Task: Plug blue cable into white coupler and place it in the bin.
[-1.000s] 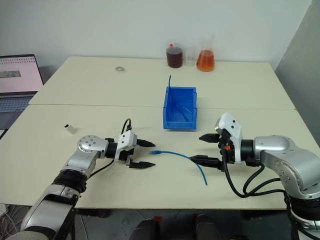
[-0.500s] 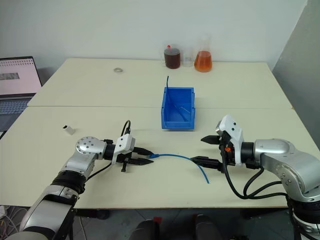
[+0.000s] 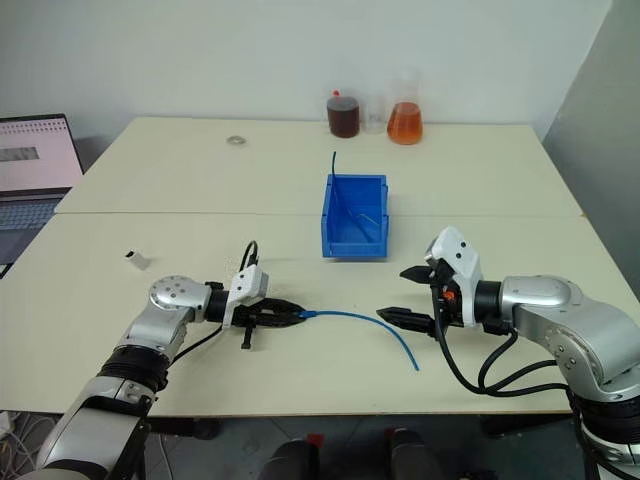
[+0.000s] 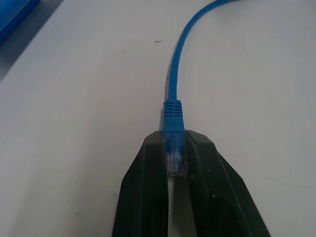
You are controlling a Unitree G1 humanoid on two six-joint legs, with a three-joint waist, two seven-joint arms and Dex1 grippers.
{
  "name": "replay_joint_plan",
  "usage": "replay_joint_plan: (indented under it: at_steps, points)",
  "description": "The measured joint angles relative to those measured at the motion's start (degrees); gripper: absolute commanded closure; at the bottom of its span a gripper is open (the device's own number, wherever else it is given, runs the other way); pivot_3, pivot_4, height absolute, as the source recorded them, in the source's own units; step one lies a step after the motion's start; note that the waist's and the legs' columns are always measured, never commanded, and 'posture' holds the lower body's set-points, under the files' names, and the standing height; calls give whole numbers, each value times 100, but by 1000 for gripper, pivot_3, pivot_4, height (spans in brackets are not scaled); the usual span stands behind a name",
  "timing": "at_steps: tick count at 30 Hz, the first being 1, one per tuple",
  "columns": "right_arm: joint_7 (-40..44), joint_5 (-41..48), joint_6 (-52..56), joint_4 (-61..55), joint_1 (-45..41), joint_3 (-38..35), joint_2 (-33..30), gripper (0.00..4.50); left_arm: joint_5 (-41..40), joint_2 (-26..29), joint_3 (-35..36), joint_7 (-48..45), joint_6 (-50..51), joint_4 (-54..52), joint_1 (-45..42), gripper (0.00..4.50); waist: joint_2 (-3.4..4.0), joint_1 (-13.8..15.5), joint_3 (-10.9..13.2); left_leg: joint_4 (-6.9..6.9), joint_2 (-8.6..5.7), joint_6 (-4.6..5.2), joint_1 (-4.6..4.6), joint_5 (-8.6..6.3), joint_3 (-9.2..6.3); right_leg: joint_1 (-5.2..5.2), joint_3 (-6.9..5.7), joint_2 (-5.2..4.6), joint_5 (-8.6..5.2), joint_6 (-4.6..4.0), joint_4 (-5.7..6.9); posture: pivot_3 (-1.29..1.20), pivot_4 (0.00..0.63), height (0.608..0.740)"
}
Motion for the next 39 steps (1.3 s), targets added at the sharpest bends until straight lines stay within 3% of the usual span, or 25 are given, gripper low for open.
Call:
replay_joint_plan:
  at_steps: [8, 12, 21, 25, 31, 39]
  points:
    - [-529, 816, 489, -3, -94, -586, 474, 0, -1225, -236, 593, 1026, 2703, -2311, -46, 4253, -7, 15, 5, -2, 2, 0, -6, 0, -4, -4, -1, 0, 6, -11, -6, 0, 150, 740]
    - [-690, 1298, 742, -49, -129, -700, 535, 0, -1777, -446, 875, 1629, 3612, -2918, -181, 4253, -7, 12, 5, -2, 2, 0, -4, 0, -4, -4, -1, 0, 5, -10, -7, 0, 150, 740]
    - [-1587, 2212, 882, 446, -68, -1195, 1345, 0, -2898, -1077, 1640, 2950, 4972, -3228, -350, 4253, -9, 36, 6, -2, 0, -1, -8, 1, -4, -3, -2, -2, 8, -13, -11, 0, 150, 740]
    - [-2154, 2752, 754, 989, -252, -1547, 1891, 0, -3849, -1327, 2013, 3413, 5816, -3510, -469, 4253, -8, 13, 6, -3, 1, -2, -7, 1, -1, -3, 2, -3, 11, -18, -12, 0, 150, 740]
    - [-2262, 3249, 726, 1534, -806, -1612, 1829, 0, -4961, -1347, 2169, 3663, 6790, -3621, -507, 4253, -7, -5, 6, -5, 0, -2, -4, 1, -2, -3, 0, -2, 10, -18, -12, 0, 150, 740]
    - [-2199, 4108, 970, 1994, -1334, -1565, 1462, 0, -5262, -1349, 2128, 3823, 6965, -3620, -574, 4253, -7, -1, 6, -8, -1, -2, -6, 1, 0, -3, 1, -3, 12, -20, -21, 0, 150, 740]
